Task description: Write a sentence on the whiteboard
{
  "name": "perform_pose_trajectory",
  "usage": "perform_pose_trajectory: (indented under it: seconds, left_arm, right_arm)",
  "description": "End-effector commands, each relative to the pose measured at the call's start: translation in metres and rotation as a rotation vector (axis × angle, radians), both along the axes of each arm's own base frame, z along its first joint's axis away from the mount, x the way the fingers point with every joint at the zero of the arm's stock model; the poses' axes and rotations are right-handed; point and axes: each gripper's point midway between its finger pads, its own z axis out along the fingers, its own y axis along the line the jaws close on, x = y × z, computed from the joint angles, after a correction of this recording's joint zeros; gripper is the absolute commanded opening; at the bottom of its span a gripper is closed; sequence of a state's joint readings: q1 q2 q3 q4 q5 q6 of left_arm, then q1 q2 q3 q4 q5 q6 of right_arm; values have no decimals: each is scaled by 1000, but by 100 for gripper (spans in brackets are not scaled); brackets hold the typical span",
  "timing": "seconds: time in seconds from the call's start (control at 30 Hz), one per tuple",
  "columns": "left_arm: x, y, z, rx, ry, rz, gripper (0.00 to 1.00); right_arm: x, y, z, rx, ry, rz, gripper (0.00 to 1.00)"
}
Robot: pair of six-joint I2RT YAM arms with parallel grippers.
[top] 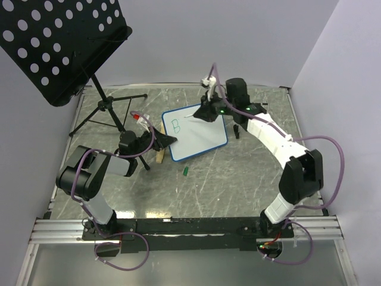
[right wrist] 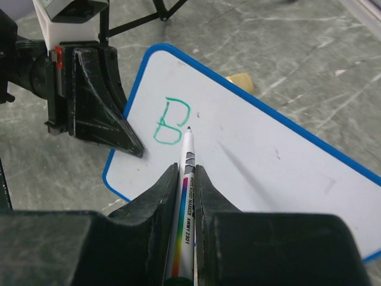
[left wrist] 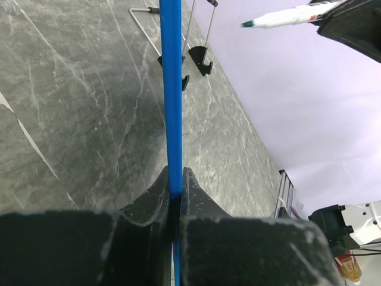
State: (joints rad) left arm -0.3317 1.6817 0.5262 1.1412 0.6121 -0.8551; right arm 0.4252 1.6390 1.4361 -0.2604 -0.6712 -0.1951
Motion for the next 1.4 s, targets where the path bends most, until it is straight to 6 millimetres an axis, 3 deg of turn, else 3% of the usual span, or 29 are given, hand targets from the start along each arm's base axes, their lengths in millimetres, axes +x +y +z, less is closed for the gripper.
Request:
perform_pose_trajectory:
  seconds: [0.0,0.5,0.93,1.37]
  left_arm:
    - [-1,-3,64,-81,-229,-25,1]
    - [0,-4,68,-95,-227,-26,1]
    - [-1,-4,67,-98,-222,-24,1]
    - [-2,-4,71,-120,-217,-27,1]
  right_arm:
    - [-12,-17,29,51,-87,19,0]
    - [-16,-19,18,89,-66,36,0]
    - [-23,3,11,78,-62,104,0]
    - [-15,13,-8,16,-61,73,0]
